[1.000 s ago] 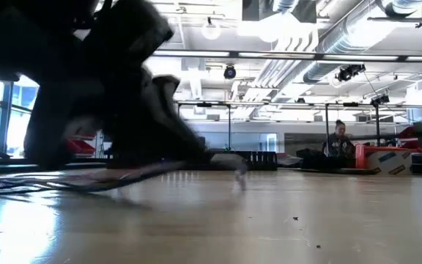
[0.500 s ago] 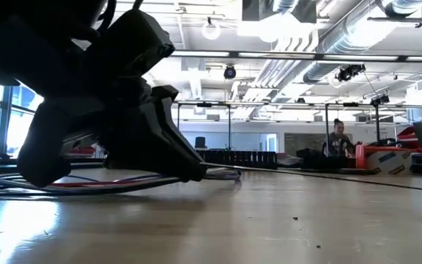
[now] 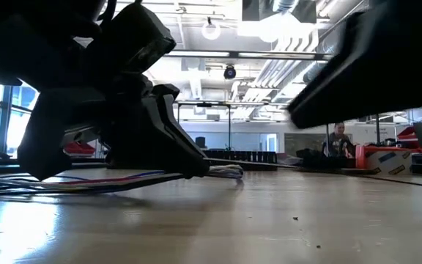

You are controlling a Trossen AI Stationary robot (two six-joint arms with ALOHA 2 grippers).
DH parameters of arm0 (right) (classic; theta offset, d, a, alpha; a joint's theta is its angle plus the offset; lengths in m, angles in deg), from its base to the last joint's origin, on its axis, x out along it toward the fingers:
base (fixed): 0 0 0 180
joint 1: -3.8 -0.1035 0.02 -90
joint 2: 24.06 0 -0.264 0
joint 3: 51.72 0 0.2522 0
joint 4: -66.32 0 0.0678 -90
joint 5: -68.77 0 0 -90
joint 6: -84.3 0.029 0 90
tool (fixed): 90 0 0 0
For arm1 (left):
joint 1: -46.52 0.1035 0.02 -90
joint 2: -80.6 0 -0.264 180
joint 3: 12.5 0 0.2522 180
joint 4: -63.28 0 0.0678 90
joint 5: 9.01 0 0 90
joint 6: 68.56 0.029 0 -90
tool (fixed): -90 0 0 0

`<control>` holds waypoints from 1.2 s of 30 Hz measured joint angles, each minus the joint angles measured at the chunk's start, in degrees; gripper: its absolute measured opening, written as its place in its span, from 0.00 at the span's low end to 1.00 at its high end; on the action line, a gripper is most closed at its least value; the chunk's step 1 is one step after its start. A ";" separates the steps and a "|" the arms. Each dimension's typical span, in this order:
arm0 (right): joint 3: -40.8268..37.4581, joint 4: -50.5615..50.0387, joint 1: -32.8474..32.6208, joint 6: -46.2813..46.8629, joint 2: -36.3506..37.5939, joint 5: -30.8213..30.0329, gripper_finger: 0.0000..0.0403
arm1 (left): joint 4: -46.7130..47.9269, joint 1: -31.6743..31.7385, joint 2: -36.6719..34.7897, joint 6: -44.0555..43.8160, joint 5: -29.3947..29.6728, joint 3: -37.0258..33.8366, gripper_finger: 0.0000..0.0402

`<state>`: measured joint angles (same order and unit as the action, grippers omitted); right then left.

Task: Ziptie cables
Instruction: Wrap the cables together using a black zip tie

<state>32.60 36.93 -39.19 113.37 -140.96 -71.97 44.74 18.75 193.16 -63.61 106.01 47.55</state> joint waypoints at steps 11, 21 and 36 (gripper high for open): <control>-5.11 14.20 8.89 -13.24 0.00 9.17 0.31 | -1.56 0.00 0.00 -0.24 0.04 0.00 0.04; -5.11 16.92 8.46 -14.55 -2.04 9.10 0.03 | -3.04 0.00 0.00 -0.44 0.10 0.04 0.04; -4.84 5.40 1.62 5.54 -0.37 7.03 0.00 | -1.76 -0.02 0.00 -1.81 -2.26 0.37 0.04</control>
<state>27.75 42.32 -37.57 118.91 -141.33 -64.94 42.97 18.73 193.16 -65.42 103.75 47.91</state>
